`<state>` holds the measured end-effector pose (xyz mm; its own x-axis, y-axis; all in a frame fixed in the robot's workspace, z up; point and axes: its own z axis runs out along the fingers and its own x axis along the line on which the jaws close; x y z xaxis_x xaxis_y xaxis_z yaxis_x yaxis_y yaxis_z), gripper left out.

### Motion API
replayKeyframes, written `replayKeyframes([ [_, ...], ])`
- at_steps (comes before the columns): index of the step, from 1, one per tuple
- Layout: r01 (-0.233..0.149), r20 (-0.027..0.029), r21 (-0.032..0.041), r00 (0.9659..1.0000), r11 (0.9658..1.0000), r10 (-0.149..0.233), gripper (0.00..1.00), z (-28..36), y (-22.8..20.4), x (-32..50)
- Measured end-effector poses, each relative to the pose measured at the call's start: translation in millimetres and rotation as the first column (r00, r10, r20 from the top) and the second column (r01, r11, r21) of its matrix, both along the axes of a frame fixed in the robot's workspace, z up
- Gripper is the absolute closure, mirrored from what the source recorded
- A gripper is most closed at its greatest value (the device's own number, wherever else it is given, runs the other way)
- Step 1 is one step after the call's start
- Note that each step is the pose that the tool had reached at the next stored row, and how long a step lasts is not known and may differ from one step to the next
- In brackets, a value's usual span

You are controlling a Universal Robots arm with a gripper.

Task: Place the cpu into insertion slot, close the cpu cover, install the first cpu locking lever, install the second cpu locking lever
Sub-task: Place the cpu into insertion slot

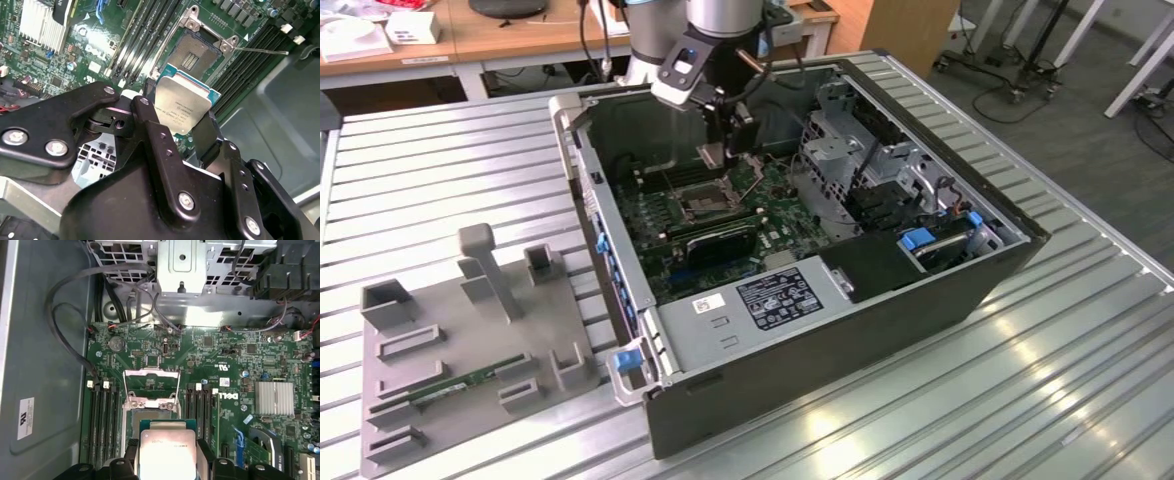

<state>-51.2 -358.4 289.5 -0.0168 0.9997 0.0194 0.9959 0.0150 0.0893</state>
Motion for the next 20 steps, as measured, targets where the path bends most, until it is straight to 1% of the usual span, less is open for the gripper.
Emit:
replayKeyframes([
  [13, -0.002, 0.0000, 0.0000, 1.0000, 1.0000, 0.002, 0.46, -23.7, 0.2, -3.4],
  [19, -0.002, -0.0001, -0.0001, 1.0000, 1.0000, 0.002, 0.46, -34.5, 1.5, -5.2],
  [20, -0.002, 0.0000, 0.0000, 1.0000, 1.0000, 0.002, 0.46, -40.0, 2.2, -6.1],
])
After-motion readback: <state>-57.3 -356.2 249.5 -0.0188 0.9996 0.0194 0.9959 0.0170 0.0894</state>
